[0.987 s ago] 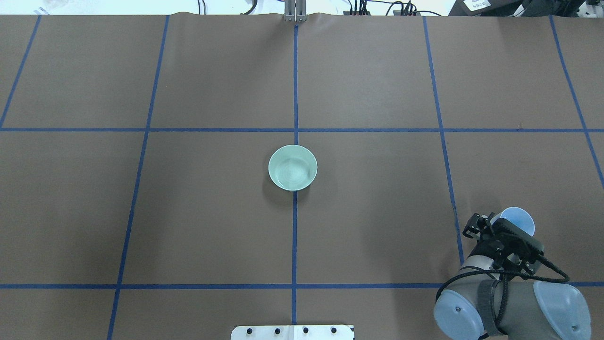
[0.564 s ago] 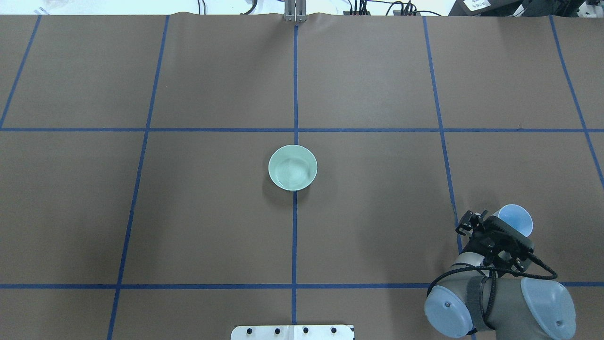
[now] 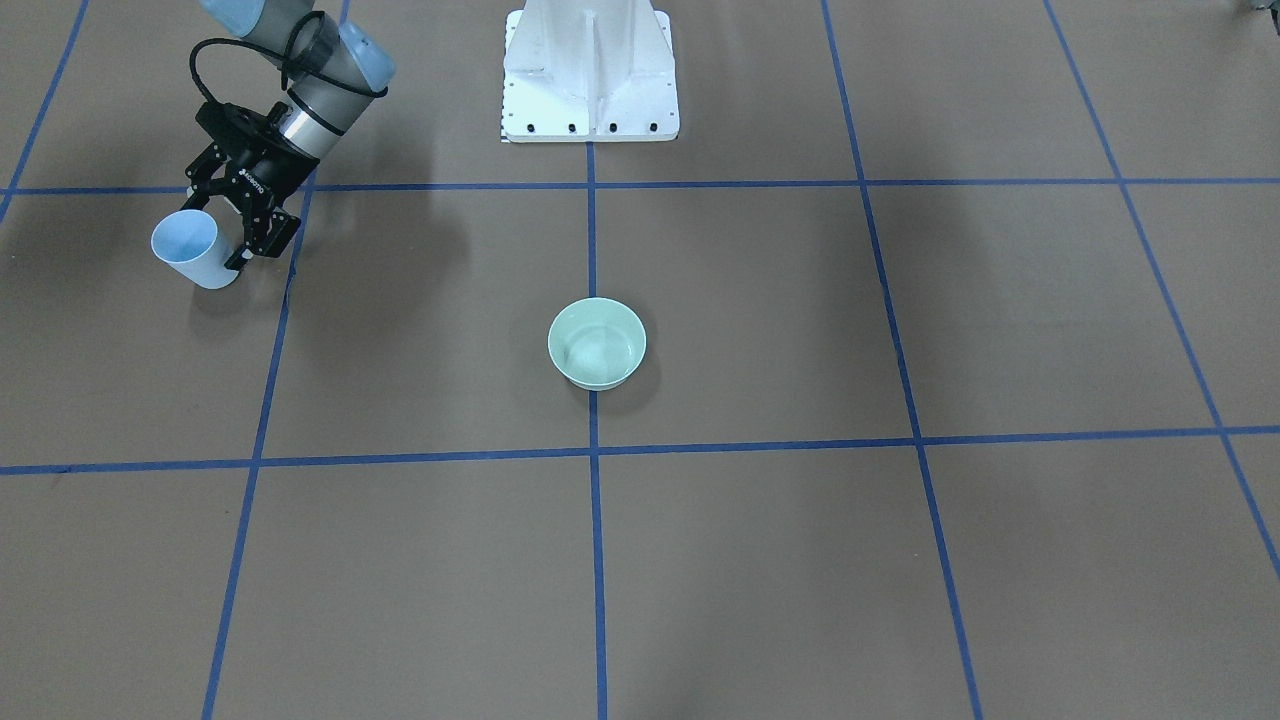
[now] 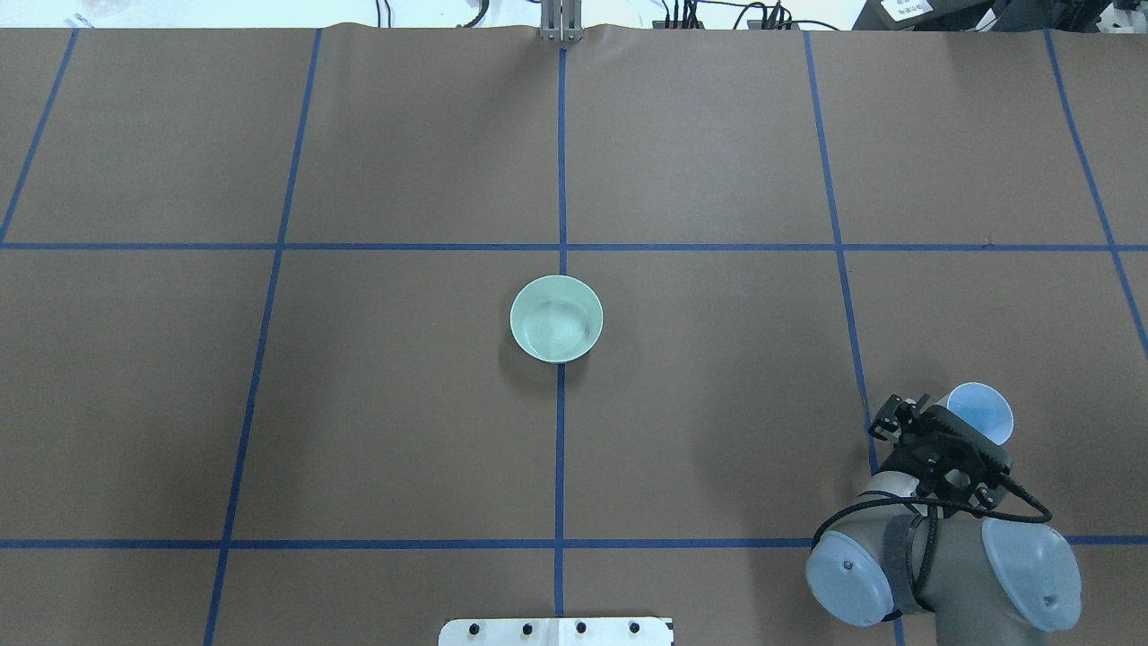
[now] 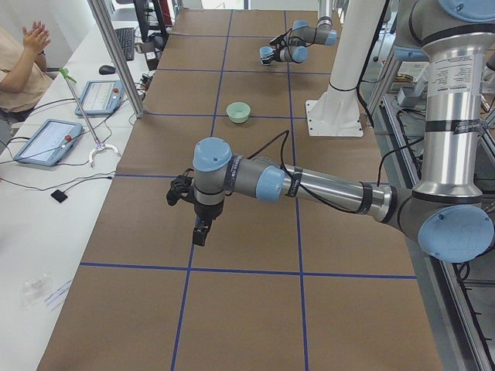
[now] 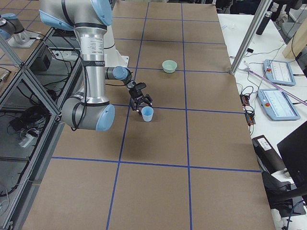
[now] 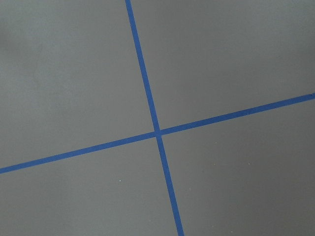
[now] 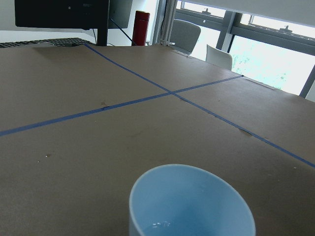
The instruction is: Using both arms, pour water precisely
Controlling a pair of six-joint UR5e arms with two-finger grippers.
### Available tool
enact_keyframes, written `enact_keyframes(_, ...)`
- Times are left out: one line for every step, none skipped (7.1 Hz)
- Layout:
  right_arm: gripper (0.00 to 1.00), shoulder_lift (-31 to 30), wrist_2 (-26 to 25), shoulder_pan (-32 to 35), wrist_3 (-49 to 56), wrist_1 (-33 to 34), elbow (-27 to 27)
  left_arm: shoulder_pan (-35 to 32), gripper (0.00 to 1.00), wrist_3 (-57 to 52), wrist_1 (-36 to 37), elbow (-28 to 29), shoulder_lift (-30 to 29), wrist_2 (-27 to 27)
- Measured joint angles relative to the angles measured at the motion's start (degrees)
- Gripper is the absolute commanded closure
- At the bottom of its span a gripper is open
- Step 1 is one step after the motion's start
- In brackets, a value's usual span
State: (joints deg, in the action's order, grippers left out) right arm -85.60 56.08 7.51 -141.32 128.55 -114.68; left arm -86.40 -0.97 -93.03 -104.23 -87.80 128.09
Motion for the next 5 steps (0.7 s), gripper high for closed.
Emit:
enact_keyframes(0.00,-0.1,0.0,0.5,0.0,-0.1,0.3,0.0,0.00,0.0,0.0,0.0,0.0,0.0)
enact_keyframes(0.00,-0.2,0.0,1.1,0.0,-0.1,0.8,0.0,0.00,0.0,0.0,0.0,0.0,0.0)
enact_keyframes(0.00,-0.3,0.0,1.5,0.0,-0.2,1.6,0.0,0.00,0.0,0.0,0.0,0.0,0.0)
enact_keyframes(0.00,-0.3,0.0,1.9,-0.1,-0.2,2.2,0.0,0.00,0.0,0.0,0.1,0.0,0.0)
enact_keyframes(0.00,-0.3,0.1,2.0,-0.2,-0.2,2.8,0.0,0.00,0.0,0.0,0.0,0.0,0.0)
